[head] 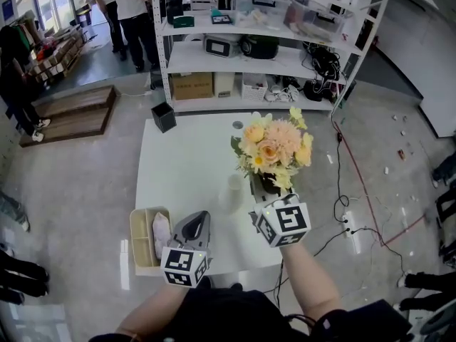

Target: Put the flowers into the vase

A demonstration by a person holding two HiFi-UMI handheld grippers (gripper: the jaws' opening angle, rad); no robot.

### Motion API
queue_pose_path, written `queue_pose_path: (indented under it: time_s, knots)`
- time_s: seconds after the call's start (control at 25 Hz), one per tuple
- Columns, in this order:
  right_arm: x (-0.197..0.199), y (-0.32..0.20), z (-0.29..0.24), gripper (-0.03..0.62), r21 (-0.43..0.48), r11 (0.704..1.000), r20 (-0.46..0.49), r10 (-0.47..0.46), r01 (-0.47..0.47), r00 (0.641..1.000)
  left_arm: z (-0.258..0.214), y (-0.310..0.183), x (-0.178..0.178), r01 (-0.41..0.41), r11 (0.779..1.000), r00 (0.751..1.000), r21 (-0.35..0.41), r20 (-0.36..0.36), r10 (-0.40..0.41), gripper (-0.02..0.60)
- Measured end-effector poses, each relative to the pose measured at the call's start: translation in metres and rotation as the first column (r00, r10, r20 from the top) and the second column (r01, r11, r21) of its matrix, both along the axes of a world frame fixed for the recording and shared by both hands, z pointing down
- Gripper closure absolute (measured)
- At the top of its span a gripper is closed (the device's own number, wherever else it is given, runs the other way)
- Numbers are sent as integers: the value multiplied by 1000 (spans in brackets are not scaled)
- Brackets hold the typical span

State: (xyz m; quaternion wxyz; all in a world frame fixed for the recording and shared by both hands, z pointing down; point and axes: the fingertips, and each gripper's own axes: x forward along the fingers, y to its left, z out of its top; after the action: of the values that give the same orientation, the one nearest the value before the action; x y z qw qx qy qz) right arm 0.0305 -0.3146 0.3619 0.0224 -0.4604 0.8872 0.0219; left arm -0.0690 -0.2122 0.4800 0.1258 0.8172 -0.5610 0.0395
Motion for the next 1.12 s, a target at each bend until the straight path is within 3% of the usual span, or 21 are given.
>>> queue_pose_path:
  time_s: [0.16, 0.4, 0.6, 0.8, 0.92, 1.12]
  knots:
    - [-16, -15, 7, 545, -39, 999, -7, -28, 27, 1000, 3, -1, -5, 6, 1000, 1000, -7, -3, -6, 577]
    - [-28, -31, 63, 545, -202, 978, 8, -50, 51, 999, 11, -3, -17, 27, 999, 1000, -25, -4, -27, 577]
    - [-30, -46, 100, 545, -318, 947, -22, -49, 39, 999, 14, -3, -23, 33, 999, 999, -39, -7, -34, 577]
    - [-30, -55, 139, 543, -443, 896, -73, -53, 15, 996, 20, -5, -27, 31, 998, 999, -49, -13, -32, 577]
    - [-29, -53, 155, 543, -480, 877, -109, -56, -4, 992, 20, -5, -29, 29, 998, 999, -52, -15, -30, 577]
    - [-30, -51, 170, 542, -489, 872, -160, -58, -28, 985, 22, -7, -31, 25, 998, 999, -59, -19, -26, 577]
